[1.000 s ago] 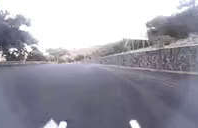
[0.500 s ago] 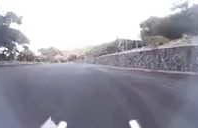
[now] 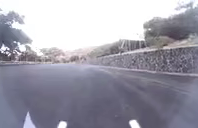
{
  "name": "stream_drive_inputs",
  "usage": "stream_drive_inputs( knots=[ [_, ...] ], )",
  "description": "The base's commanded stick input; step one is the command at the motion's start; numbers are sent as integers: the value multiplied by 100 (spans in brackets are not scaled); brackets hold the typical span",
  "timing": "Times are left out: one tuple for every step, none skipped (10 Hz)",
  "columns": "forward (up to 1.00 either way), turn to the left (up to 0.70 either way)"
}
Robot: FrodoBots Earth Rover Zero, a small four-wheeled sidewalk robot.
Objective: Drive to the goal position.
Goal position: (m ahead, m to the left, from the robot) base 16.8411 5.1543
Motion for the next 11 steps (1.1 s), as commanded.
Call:
stream_drive_inputs(
  knots=[
    [70,0],
    [70,0],
    [70,0],
    [70,0],
    [70,0],
    [70,0],
    [70,0],
    [70,0],
    [70,0],
    [70,0],
    [70,0]
  ],
)
